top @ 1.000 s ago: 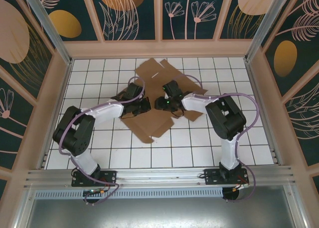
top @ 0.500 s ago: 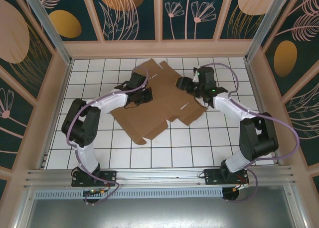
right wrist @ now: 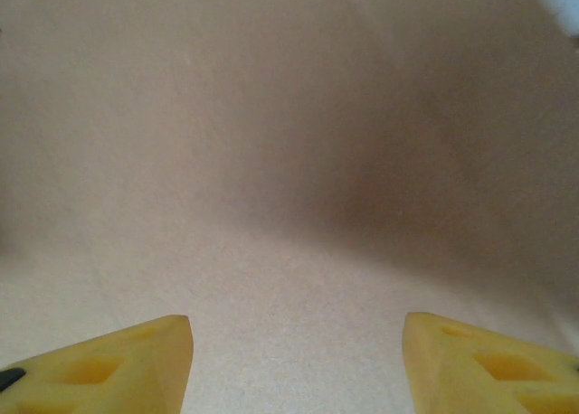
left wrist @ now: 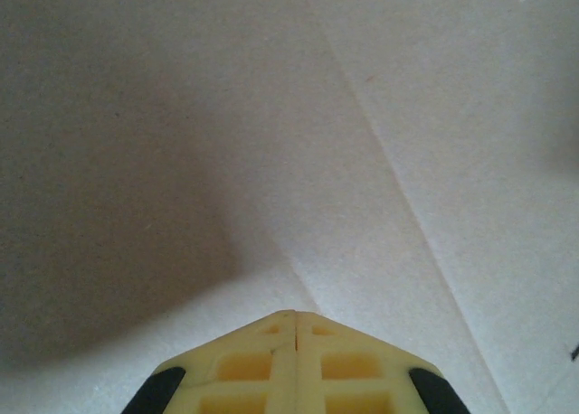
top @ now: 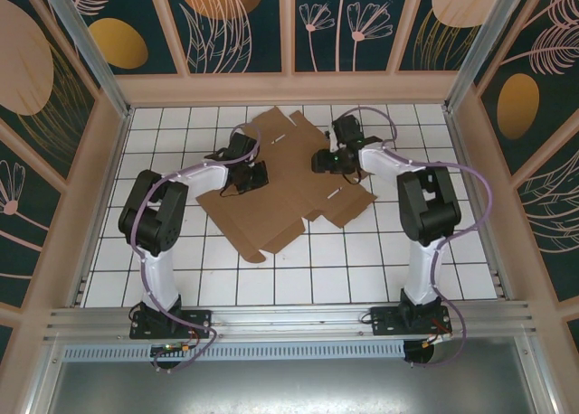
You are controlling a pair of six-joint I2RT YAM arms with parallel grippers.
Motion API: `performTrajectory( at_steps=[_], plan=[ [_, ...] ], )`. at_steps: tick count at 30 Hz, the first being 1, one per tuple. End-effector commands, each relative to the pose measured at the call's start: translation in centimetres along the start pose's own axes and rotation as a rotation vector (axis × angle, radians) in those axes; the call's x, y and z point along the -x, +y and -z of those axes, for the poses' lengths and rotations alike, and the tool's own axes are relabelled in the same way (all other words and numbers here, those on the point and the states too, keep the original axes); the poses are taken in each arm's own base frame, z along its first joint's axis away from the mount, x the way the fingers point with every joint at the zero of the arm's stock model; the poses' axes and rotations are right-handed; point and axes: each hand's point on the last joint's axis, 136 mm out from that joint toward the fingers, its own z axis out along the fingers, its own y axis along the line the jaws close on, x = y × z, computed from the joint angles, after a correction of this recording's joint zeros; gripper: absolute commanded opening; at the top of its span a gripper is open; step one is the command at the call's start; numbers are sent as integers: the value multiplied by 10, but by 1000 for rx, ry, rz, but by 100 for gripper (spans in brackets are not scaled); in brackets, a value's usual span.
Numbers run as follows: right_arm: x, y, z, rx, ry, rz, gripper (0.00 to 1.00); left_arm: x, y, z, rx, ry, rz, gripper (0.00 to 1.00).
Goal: Fold the paper box
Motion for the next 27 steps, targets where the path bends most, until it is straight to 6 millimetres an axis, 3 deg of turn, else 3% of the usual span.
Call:
performTrajectory(
  at_steps=[1,4,9,13,15,18,20,24,27],
  plan=[
    [-26,-3,-8,-28,84,28,62,-10,27,-17,53,50,51,0],
    [-55,-4,-14,-57,132,27,61,-7,35,-21,78,50,47,0],
    [-99,12,-10,-6,178,10,61,-1,40,-29,113,48,30,0],
    [-125,52,1,163,213,-4,61,3,44,-37,141,51,14,0],
    [-128,73,12,255,211,-7,61,2,44,-40,141,59,7,0],
    [-102,83,40,319,105,-9,64,4,44,-37,145,49,-7,0],
    [-73,69,58,330,15,-38,70,6,40,-33,130,44,-13,0],
    [-30,14,77,205,-178,-121,86,12,30,-24,93,16,-32,0],
    [-15,-29,77,105,-234,-190,96,6,29,-28,69,36,-37,0]
  ],
)
